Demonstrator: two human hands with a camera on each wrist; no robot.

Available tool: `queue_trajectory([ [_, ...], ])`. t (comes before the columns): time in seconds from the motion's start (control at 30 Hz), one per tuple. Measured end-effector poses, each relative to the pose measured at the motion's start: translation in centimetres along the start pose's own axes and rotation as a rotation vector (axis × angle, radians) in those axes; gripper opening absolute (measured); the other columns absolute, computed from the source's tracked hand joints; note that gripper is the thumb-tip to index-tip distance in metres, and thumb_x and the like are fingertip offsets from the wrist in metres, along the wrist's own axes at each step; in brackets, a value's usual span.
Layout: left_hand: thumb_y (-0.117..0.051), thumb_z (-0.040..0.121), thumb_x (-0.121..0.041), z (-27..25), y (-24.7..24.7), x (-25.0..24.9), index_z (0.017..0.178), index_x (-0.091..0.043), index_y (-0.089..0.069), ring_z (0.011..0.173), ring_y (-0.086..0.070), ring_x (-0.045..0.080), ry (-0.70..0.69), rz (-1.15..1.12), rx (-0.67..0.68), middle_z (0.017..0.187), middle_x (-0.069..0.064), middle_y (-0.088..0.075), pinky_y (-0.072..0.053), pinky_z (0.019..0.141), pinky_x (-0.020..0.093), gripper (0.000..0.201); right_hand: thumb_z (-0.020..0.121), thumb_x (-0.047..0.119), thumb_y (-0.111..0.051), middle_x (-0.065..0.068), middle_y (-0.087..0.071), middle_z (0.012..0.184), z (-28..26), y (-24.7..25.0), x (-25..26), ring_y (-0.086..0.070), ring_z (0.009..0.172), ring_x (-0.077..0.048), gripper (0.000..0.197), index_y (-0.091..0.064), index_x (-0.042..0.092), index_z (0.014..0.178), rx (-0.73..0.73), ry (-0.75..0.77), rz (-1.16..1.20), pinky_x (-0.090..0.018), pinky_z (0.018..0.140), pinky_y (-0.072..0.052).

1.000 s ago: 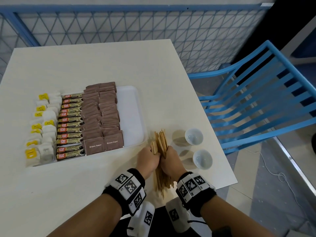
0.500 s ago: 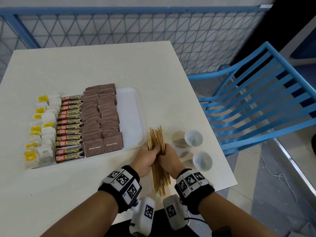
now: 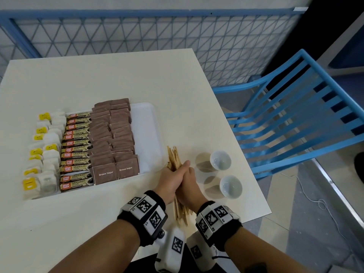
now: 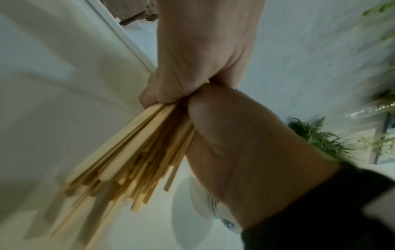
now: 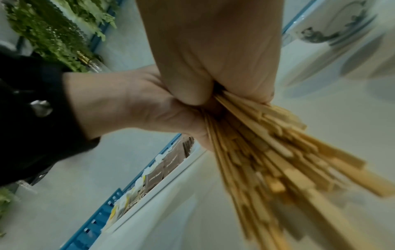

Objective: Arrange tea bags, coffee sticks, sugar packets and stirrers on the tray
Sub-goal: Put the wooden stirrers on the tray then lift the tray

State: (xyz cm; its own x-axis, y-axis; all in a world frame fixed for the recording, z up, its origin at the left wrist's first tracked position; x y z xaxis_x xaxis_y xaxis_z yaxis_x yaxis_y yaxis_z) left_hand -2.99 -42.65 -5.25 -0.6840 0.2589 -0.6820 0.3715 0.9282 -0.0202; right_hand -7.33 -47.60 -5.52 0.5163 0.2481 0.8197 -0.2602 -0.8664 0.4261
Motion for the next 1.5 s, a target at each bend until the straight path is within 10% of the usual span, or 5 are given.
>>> queue_trajectory([
  [0.17,-0.067,0.084,-0.034,0.1,0.5,-1.1,0.102,-0.006,-0.065,0.092,-0.067,0.02,-0.109,-0.1,-0.07,0.095,0.009,-0.071,-0.054,0.086,0.037,0.034,0.091,0.012,-0.05,-0.003,-0.038,0.105,-0.3,0.4,0.6,-0.035,0.085,0.005,0.034,-0.045,0.002,0.123,-0.09,0.179,-0.054,0.0,0.077,-0.034],
  [0.67,-0.052,0.094,-0.011,-1.1,2.4,-4.1,0.083,-0.012,-0.047,0.057,-0.055,0.013,-0.29,-0.549,-0.284,0.064,0.002,-0.051,-0.049,0.052,0.025,0.012,0.081,0.041,-0.063,-0.001,-0.056,0.104,-0.8,1.9,1.9,-0.052,0.095,-0.001,0.037,-0.068,0.011,0.103,-0.301,0.654,-0.036,-0.006,0.085,-0.04],
  [0.97,-0.06,0.089,-0.02,-3.6,3.1,-7.2,0.102,-0.012,-0.056,0.064,-0.061,0.009,-0.626,-0.378,-0.376,0.068,-0.004,-0.062,-0.051,0.069,0.034,0.016,0.097,0.049,-0.031,-0.014,-0.057,0.114,0.3,2.4,0.9,-0.061,0.094,-0.023,0.051,-0.043,0.008,0.124,0.108,-0.397,0.894,-0.039,0.093,-0.049],
  [1.2,-0.067,0.085,-0.018,-5.6,1.3,-6.3,0.087,-0.026,-0.058,0.073,-0.065,0.007,-0.794,-0.083,-0.254,0.078,-0.004,-0.067,-0.051,0.068,0.016,0.012,0.103,0.03,-0.025,-0.011,-0.062,0.116,0.9,1.9,3.0,-0.058,0.108,-0.022,0.045,-0.05,0.004,0.13,0.333,-0.303,0.983,-0.035,0.096,-0.046],
  [1.5,-0.059,0.09,-0.018,-3.9,5.6,-6.0,0.088,-0.014,-0.056,0.055,-0.059,0.002,-0.61,-0.142,-0.273,0.064,-0.002,-0.061,-0.049,0.057,0.019,0.006,0.088,0.044,-0.055,-0.01,-0.045,0.123,0.4,2.2,0.5,-0.044,0.112,-0.022,0.058,-0.039,0.006,0.129,-0.071,0.012,-0.423,-0.028,0.095,-0.037],
])
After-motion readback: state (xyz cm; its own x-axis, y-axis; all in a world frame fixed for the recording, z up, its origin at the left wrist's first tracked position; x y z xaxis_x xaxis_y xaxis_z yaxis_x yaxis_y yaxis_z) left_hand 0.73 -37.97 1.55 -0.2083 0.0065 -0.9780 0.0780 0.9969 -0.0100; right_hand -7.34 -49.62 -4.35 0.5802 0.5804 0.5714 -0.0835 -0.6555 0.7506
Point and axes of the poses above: each hand's wrist, its own z-axis towards the middle knuckle, its own y-axis out of the back of the hand, x = y × z, the point moved 3 cm from there along z, towards the middle knuckle
